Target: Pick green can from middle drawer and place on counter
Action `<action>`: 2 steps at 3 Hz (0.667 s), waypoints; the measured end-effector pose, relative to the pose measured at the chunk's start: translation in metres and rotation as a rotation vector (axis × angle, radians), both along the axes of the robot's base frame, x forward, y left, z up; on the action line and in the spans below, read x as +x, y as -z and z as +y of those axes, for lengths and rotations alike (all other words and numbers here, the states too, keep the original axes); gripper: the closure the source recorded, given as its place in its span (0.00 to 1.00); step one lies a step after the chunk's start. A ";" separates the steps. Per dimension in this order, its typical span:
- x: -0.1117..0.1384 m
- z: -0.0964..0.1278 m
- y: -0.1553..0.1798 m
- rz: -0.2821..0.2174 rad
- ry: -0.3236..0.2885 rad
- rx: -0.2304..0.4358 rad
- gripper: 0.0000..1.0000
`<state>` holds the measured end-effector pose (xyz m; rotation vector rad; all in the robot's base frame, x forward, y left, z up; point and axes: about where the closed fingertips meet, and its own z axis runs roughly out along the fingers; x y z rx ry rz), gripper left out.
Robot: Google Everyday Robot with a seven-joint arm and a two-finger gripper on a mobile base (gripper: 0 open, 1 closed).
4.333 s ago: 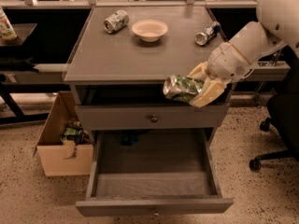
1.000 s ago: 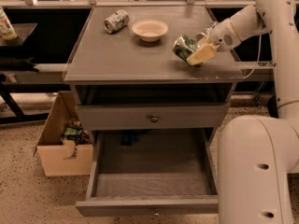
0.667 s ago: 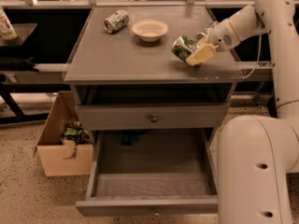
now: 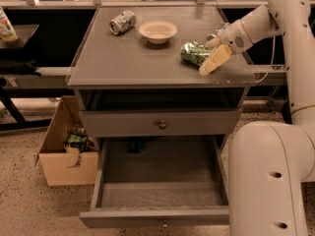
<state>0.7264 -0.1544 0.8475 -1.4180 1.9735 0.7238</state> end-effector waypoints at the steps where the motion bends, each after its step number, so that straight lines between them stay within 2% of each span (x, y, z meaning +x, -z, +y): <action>1: 0.000 0.000 0.000 0.000 0.000 0.000 0.00; 2: 0.004 0.002 -0.014 -0.053 -0.008 0.027 0.00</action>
Offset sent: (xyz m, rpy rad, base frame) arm -0.0019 -0.0107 0.0435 0.0484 -0.1046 0.0632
